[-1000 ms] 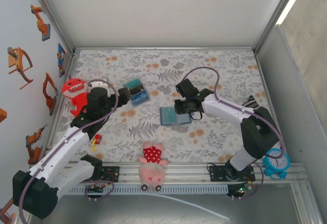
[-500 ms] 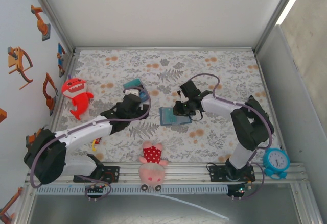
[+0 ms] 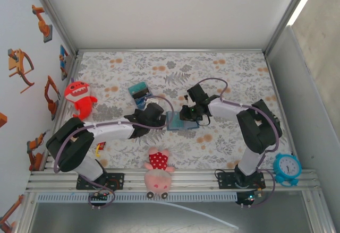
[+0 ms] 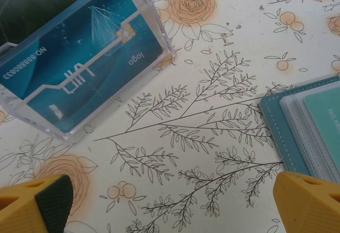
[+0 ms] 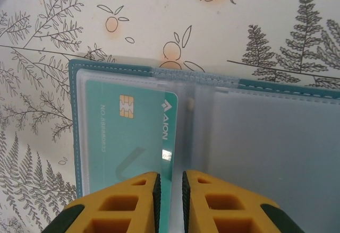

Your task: Take the credit cards out of the card holder

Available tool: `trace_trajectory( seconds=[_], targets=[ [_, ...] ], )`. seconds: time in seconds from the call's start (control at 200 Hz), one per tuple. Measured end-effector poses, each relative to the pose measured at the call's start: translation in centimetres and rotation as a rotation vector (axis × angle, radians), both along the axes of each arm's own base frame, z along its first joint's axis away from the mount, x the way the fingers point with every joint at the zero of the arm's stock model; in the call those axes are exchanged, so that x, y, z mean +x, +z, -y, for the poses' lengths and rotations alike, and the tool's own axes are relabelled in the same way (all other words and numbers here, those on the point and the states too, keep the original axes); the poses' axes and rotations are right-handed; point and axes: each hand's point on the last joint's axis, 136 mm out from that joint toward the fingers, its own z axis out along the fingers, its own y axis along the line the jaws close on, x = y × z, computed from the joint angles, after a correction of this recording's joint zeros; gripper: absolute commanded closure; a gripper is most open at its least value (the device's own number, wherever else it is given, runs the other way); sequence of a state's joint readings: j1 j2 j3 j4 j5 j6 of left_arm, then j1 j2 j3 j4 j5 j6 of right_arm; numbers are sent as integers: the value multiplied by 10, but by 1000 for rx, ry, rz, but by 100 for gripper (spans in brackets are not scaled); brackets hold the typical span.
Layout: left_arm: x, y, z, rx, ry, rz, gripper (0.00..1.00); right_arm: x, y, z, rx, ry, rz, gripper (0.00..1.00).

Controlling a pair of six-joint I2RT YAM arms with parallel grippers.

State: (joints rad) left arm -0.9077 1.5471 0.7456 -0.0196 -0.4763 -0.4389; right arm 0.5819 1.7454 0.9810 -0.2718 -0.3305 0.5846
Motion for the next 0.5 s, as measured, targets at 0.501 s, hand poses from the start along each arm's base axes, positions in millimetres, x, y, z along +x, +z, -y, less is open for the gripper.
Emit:
trace_trajectory(
  seconds=[0.501],
  targets=[
    [6,-22,22,32,-30,-26,3,-2,-6,-6,35,-1,-34,79]
  ],
)
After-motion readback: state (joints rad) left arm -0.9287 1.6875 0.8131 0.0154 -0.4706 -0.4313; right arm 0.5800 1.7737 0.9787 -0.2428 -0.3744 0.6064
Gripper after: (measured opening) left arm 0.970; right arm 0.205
